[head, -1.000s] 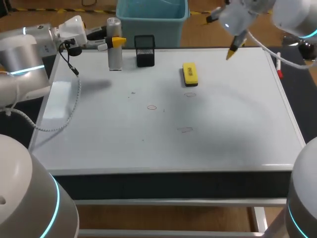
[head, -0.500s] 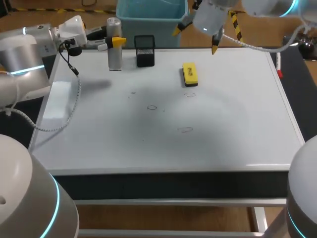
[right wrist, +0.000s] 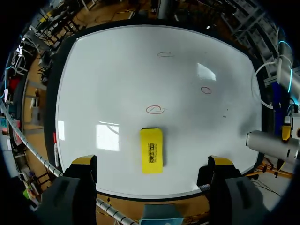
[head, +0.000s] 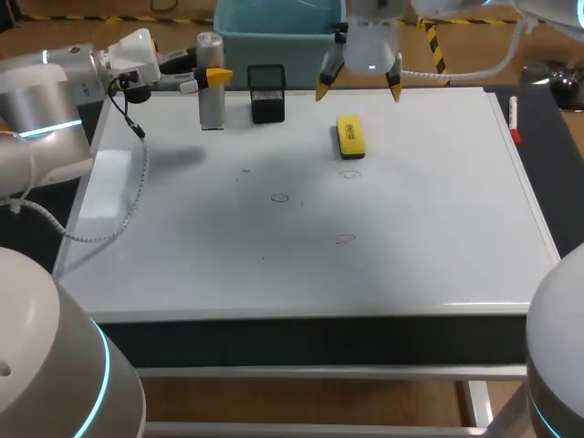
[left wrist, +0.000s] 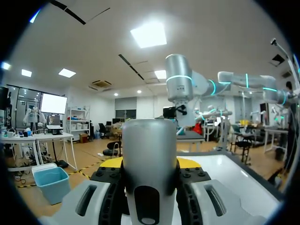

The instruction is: Pick up the inspection probe, press it on each red-marked spot on the whiteboard one by one, put down the probe, pick up the eraser, and wipe off all the red marks.

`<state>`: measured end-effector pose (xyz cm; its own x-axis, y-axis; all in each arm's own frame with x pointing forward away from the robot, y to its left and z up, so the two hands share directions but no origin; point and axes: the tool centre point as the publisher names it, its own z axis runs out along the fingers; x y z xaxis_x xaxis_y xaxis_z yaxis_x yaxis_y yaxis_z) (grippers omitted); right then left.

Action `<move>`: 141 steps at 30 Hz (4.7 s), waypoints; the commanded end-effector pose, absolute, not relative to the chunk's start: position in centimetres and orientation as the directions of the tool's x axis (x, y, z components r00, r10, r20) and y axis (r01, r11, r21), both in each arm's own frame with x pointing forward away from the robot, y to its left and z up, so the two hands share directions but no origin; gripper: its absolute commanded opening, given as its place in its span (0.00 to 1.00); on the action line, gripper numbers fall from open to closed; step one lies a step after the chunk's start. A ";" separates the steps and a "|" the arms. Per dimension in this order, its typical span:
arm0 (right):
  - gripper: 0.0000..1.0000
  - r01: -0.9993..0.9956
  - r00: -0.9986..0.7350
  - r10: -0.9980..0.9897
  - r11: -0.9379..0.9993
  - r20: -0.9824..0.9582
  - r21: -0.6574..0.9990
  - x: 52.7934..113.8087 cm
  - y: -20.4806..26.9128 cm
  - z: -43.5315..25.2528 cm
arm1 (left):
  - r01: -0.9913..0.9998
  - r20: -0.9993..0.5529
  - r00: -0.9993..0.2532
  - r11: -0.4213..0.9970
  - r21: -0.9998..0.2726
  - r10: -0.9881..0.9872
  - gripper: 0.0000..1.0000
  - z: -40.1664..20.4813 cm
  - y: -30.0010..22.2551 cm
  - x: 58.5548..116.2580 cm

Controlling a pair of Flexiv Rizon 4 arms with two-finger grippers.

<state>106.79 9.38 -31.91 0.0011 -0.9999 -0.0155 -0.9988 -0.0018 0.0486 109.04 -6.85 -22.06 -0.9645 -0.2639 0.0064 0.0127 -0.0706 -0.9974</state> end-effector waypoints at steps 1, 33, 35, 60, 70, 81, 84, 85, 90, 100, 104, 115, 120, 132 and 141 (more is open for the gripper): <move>1.00 -0.998 0.017 -0.975 -0.005 0.223 0.055 107.1 9.8 -33.1 | 0.012 0.006 -0.965 -0.070 -0.997 -0.262 0.00 -22.0 -6.9 109.1; 1.00 -0.995 0.066 -0.996 -0.061 0.063 0.083 105.9 9.1 -38.6 | 0.012 0.006 -0.965 -0.070 -0.997 -0.262 0.00 -22.0 -6.9 109.1; 1.00 -0.994 0.067 -0.996 -0.061 0.064 0.086 105.8 9.2 -38.9 | 0.012 0.006 -0.965 -0.070 -0.997 -0.262 0.00 -22.0 -6.9 109.1; 1.00 -0.995 0.061 -0.997 -0.057 0.043 0.088 107.8 10.3 -40.9 | 0.012 0.006 -0.965 -0.070 -0.997 -0.262 0.00 -22.0 -6.9 109.1; 1.00 -0.994 0.044 -0.998 -0.039 0.044 0.105 108.1 9.8 -41.7 | 0.012 0.006 -0.965 -0.070 -0.997 -0.262 0.00 -22.0 -6.9 109.1; 0.49 -0.993 0.019 -0.999 -0.015 0.034 0.115 107.7 9.3 -41.9 | 0.012 0.006 -0.965 -0.070 -0.997 -0.262 0.00 -22.0 -6.9 109.1; 0.27 -0.993 0.015 -0.999 -0.011 0.034 0.118 107.5 9.1 -41.9 | 0.012 0.006 -0.965 -0.070 -0.997 -0.262 0.00 -22.0 -6.9 109.1; 0.11 -0.993 0.014 -0.999 -0.010 0.035 0.117 107.5 9.1 -41.8 | 0.012 0.006 -0.965 -0.070 -0.997 -0.262 0.00 -22.0 -6.9 109.1; 0.00 -0.994 0.013 -0.999 -0.009 0.036 0.108 107.4 8.9 -41.3 | 0.012 0.006 -0.965 -0.070 -0.997 -0.262 0.00 -22.0 -6.9 109.1; 0.00 -0.998 -0.011 -0.999 0.013 0.036 0.061 107.2 8.6 -37.5 | 0.012 0.006 -0.965 -0.070 -0.997 -0.262 0.00 -22.0 -6.9 109.1; 0.00 -0.999 -0.031 -0.999 0.032 0.035 0.040 107.3 7.4 -35.9 | 0.012 0.006 -0.965 -0.070 -0.997 -0.262 0.00 -22.0 -6.9 109.1; 0.00 -0.970 -0.241 -0.970 0.242 0.021 0.025 107.3 0.6 -32.6 | 0.012 0.006 -0.965 -0.070 -0.997 -0.262 0.00 -22.0 -6.9 109.1; 0.00 -0.947 -0.322 -0.947 0.322 0.023 0.014 106.8 -2.8 -31.7 | 0.012 0.006 -0.965 -0.070 -0.997 -0.262 0.00 -22.0 -6.9 109.1; 0.00 -0.895 -0.445 -0.895 0.445 0.019 0.029 104.4 -7.4 -32.0 | 0.012 0.006 -0.965 -0.070 -0.997 -0.262 0.00 -22.0 -6.9 109.1; 0.00 -0.875 -0.483 -0.876 0.483 0.010 0.026 103.2 -8.6 -31.9 | 0.012 0.006 -0.965 -0.070 -0.997 -0.262 0.00 -22.0 -6.9 109.1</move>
